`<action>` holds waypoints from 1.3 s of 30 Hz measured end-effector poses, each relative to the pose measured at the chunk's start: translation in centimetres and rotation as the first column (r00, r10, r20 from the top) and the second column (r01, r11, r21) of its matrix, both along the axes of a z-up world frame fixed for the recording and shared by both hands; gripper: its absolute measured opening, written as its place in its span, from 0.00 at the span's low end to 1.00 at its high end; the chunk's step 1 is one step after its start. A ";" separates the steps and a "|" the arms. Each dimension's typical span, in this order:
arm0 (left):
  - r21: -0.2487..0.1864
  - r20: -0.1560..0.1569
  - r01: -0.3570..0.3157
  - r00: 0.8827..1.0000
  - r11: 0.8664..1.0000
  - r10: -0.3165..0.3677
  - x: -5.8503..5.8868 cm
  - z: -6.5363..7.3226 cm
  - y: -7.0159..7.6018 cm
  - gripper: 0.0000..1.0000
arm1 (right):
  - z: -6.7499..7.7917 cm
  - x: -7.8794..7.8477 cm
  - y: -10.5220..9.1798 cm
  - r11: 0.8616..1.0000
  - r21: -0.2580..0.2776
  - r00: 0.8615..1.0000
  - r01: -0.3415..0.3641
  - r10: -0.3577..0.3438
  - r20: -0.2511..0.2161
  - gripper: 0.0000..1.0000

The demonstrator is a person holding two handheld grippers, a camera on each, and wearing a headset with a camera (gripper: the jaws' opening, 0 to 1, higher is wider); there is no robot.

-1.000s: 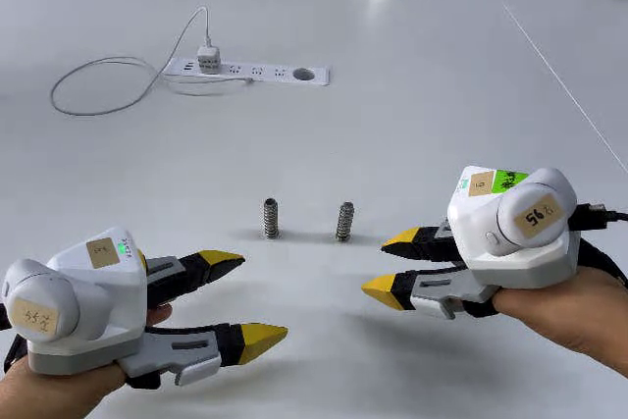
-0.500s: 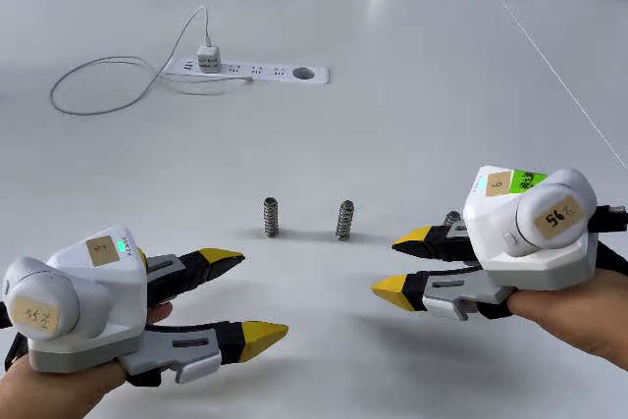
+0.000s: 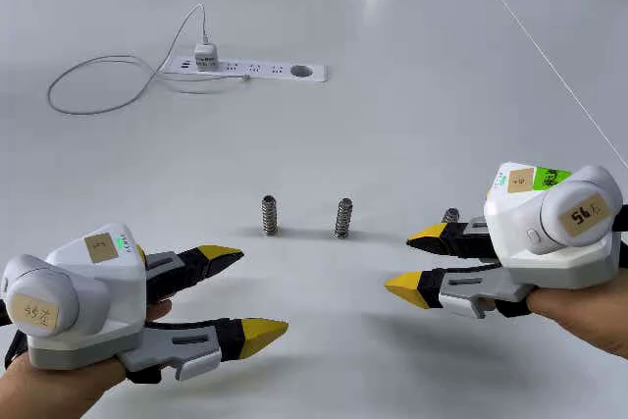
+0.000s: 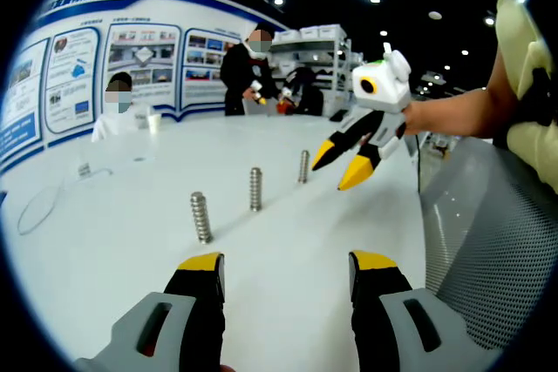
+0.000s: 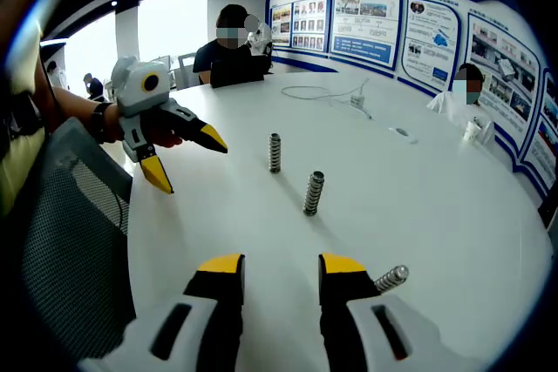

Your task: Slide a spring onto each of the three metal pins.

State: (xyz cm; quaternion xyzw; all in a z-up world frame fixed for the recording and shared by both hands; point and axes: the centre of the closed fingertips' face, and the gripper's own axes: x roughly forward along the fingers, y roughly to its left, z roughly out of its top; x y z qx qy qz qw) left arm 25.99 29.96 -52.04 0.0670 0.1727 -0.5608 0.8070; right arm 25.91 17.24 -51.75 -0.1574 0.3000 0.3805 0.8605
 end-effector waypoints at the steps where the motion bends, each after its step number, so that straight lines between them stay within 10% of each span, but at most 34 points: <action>1: 0.000 0.000 0.000 1.000 1.000 0.000 0.0 0.0 0.0 0.59 | 0.0 0.0 -0.2 1.000 -0.001 1.000 0.003 -0.003 0.000 0.35; 39: 0.000 -0.004 0.002 1.000 1.000 -0.002 -0.1 0.2 -0.3 0.60 | 0.4 -1.3 -3.4 0.998 0.025 0.998 0.056 -0.056 0.012 0.40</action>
